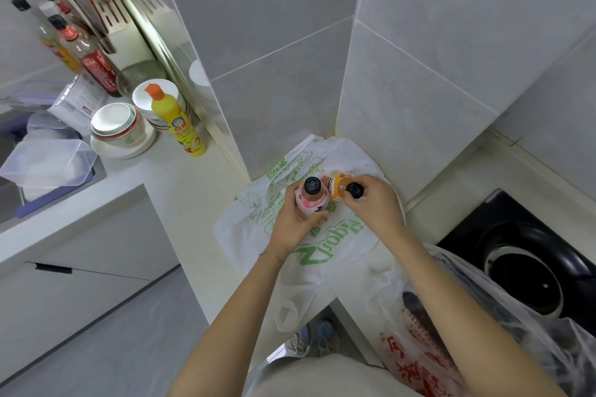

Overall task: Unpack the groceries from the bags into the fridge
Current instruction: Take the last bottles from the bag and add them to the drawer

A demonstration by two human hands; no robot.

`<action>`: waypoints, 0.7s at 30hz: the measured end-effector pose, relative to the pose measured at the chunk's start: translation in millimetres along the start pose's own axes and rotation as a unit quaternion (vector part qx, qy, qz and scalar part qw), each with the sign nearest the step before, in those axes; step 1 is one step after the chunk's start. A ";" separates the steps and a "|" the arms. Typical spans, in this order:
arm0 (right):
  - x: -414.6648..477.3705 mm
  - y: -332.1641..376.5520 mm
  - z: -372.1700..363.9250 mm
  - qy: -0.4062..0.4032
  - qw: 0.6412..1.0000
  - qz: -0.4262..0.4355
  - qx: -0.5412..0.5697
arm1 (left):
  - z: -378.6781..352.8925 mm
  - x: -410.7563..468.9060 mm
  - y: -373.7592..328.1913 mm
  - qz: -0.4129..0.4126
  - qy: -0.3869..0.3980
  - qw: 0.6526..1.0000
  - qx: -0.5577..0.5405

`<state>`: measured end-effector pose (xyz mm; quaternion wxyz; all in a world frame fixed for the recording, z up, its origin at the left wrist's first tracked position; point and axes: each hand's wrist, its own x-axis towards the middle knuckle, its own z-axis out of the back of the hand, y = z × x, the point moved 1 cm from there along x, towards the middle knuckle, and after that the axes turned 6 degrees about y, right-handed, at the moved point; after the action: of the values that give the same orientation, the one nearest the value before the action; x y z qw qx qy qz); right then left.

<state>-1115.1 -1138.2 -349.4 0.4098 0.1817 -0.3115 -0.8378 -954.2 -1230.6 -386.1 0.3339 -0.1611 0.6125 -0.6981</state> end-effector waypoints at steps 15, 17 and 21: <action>-12.5 -4.7 28.0 0.009 1.000 0.009 -0.003 | 1.5 2.8 4.3 0.004 0.015 1.000 0.022; -21.8 -4.1 29.9 -0.009 1.000 0.009 0.015 | 1.6 3.6 4.8 -0.008 0.004 0.999 0.050; -35.1 -5.4 26.1 0.004 0.999 0.027 0.046 | 0.7 5.8 8.5 -0.002 -0.042 0.991 0.126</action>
<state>-1111.8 -1097.8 -332.0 0.4250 0.1952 -0.3531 -0.8103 -955.6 -1235.2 -395.2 0.3755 -0.1480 0.5046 -0.7632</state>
